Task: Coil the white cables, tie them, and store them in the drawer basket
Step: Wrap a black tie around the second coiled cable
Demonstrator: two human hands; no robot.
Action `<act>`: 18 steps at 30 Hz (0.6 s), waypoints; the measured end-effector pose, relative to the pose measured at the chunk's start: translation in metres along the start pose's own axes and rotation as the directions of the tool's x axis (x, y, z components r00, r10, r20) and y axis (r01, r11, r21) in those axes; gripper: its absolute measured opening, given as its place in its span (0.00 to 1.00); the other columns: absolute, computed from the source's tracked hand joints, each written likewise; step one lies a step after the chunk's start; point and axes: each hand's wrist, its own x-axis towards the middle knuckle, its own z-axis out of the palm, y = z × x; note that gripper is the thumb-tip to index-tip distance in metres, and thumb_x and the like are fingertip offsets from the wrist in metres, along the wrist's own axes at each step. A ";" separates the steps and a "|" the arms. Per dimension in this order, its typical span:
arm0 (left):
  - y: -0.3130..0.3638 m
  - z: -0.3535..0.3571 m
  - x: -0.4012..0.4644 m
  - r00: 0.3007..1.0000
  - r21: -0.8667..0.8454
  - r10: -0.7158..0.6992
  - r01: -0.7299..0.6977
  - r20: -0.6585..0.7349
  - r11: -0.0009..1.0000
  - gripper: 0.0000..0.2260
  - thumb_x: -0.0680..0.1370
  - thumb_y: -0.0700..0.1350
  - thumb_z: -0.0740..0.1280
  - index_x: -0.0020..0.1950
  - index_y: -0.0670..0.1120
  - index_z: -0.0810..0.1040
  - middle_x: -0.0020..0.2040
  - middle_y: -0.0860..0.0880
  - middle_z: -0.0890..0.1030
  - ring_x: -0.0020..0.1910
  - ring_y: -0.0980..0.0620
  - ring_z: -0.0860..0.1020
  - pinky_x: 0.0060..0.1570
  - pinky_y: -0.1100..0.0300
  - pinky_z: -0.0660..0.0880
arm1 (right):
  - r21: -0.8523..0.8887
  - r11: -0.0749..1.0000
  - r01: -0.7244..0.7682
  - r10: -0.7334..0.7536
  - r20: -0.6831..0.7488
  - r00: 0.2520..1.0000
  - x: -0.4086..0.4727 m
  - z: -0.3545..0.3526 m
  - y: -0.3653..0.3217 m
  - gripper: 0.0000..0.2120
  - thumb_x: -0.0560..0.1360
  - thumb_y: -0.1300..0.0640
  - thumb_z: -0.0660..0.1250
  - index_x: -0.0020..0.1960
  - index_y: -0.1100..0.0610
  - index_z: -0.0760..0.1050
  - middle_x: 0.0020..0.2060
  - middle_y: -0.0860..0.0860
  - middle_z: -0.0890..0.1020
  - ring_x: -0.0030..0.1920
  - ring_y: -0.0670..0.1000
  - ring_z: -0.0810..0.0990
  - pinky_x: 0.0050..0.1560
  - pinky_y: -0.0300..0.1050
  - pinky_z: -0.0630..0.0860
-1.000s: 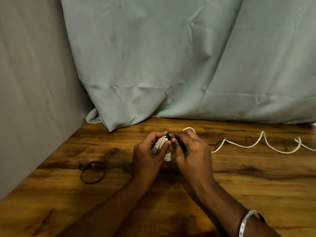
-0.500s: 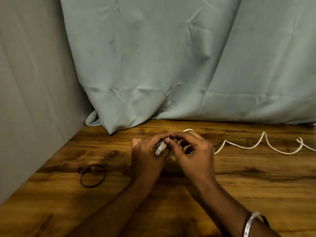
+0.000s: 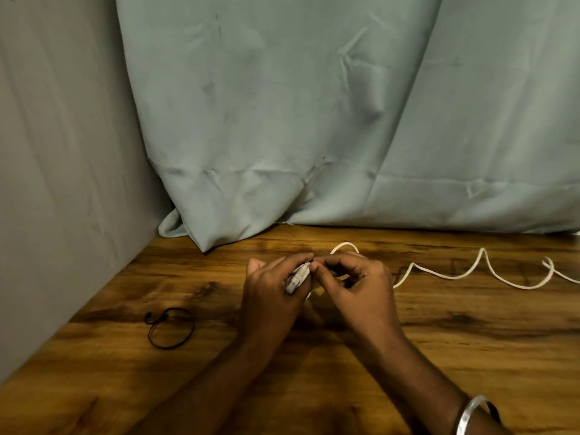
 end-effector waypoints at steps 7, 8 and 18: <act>0.000 0.002 -0.002 0.999 0.005 0.026 -0.027 0.026 1.000 0.15 0.74 0.55 0.66 0.57 0.54 0.84 0.49 0.57 0.86 0.42 0.72 0.69 0.43 0.58 0.63 | 0.070 0.996 -0.048 0.048 0.004 0.999 0.000 0.000 -0.002 0.10 0.73 0.64 0.77 0.48 0.49 0.86 0.39 0.43 0.87 0.43 0.41 0.85 0.42 0.33 0.80; 0.000 0.002 -0.002 0.999 0.002 0.023 -0.023 0.026 1.000 0.15 0.74 0.55 0.66 0.57 0.55 0.84 0.49 0.57 0.86 0.44 0.74 0.69 0.43 0.58 0.64 | 0.066 0.997 -0.047 0.047 -0.003 0.999 0.000 0.000 -0.002 0.09 0.73 0.63 0.76 0.48 0.50 0.86 0.39 0.43 0.87 0.42 0.42 0.85 0.43 0.34 0.81; -0.005 0.004 0.002 0.991 -0.107 -0.131 0.126 -0.037 0.986 0.15 0.72 0.49 0.74 0.58 0.53 0.84 0.52 0.58 0.85 0.50 0.62 0.82 0.53 0.45 0.78 | 0.090 0.986 -0.142 0.145 -0.036 0.989 -0.003 0.005 0.000 0.09 0.75 0.63 0.76 0.48 0.50 0.86 0.36 0.43 0.86 0.39 0.43 0.85 0.40 0.37 0.82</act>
